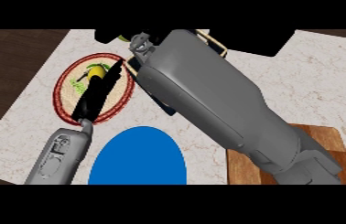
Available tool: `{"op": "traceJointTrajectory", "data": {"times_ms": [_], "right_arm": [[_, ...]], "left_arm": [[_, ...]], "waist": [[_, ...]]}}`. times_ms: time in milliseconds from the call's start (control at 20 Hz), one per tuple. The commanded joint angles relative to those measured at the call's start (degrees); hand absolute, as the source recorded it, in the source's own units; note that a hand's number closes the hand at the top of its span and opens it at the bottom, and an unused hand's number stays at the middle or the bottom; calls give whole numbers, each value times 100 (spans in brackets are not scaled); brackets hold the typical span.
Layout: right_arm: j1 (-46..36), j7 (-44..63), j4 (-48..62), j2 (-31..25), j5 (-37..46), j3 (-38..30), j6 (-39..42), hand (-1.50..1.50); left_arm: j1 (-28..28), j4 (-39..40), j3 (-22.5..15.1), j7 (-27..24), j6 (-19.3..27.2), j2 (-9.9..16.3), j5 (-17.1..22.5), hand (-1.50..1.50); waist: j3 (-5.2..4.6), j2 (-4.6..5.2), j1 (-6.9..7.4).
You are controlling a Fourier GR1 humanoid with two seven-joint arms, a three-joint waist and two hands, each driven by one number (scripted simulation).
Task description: Pick the pear from the cutting board and place it in the basket
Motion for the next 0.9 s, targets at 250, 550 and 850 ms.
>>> {"op": "traceJointTrajectory", "data": {"times_ms": [250, 550, 850], "right_arm": [[-1855, 1333, 1287, 40, 57, -323, -278, 150], [-2676, 1533, 2543, 40, 79, -277, 731, 150], [-2891, 1604, 3565, 40, -93, -233, 1202, 150]], "left_arm": [[-52, 126, 86, 7, 10, 53, -11, 0], [-12, 247, 125, -90, 112, -5, -43, 0], [147, 187, 217, -166, 204, 47, -60, 0]], "waist": [[-12, 30, -142], [-29, 21, -335], [0, 20, -470]]}}
